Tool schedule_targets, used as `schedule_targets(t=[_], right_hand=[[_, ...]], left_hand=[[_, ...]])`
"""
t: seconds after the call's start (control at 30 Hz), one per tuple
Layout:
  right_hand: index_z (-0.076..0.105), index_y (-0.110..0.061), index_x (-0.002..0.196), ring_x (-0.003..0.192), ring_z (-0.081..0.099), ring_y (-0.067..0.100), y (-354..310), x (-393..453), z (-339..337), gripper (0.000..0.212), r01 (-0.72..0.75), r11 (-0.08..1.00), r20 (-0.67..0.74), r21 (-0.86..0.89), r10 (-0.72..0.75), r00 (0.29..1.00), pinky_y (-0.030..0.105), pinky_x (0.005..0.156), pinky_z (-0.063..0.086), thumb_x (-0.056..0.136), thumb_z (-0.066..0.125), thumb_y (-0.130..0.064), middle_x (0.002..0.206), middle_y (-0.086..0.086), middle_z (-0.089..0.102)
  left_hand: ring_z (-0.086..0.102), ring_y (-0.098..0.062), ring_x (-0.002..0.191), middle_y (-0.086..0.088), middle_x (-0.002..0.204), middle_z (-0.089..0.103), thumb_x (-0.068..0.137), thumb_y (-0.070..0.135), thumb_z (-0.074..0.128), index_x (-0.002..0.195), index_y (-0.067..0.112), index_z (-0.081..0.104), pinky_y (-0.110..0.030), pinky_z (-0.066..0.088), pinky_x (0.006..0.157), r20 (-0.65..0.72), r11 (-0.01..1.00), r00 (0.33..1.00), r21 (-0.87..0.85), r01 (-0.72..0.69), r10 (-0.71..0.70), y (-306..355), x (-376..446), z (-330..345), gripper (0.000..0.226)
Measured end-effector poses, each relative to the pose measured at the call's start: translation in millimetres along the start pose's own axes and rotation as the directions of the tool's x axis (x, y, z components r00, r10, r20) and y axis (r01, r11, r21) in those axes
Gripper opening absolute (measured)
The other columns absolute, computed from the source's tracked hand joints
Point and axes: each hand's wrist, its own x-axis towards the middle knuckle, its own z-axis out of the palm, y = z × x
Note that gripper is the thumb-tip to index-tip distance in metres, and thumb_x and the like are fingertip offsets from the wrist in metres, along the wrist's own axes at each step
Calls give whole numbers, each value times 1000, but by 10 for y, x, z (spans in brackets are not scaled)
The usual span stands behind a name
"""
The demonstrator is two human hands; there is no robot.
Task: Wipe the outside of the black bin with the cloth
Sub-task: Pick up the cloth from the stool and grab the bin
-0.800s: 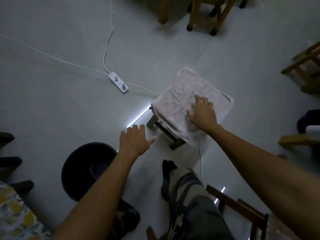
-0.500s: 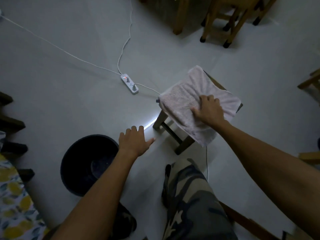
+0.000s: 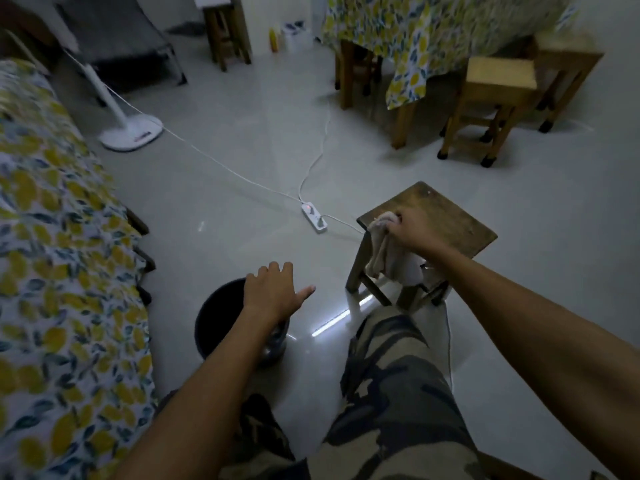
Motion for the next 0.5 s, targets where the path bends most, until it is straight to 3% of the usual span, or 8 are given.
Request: schedule_targets(t=[0.1,0.3,0.43,0.5], right_hand=[[73,-6,107,95,65,25,-399,-102,-74,26,77,993,-49,86,-73,996,41,85,54,100,58,-26,100,5,69],[73,-12,115,101,69,24,-812,-164,240,31,103,963,16,250,-111,994,44,91,59,98,63,-36,108,6,75],[72,-11,117,95,68,20,-805,39,845,32,37,953,112,300,-74,991,25,74,54,100,62,-36,106,5,72],[71,-12,119,99,67,20,-757,153,1217,33,-30,951,164,308,-22,986,31,83,58,100,62,-36,109,4,72]], left_hand=[[52,-33,122,-12,135,54,90,75,38,138,19,47,-46,41,97,-2,1000,1000,5,25,-25,-93,-125,4,74],[53,-34,122,-13,136,56,90,73,39,134,18,49,-49,44,98,52,999,998,-15,47,-46,-334,-35,211,71],[52,-35,123,-15,137,54,91,71,39,136,17,47,-50,43,100,148,999,988,-9,47,-45,-491,272,589,70],[52,-35,122,-15,136,54,91,71,38,135,18,48,-51,42,100,212,999,976,-10,45,-41,-539,460,857,70]])
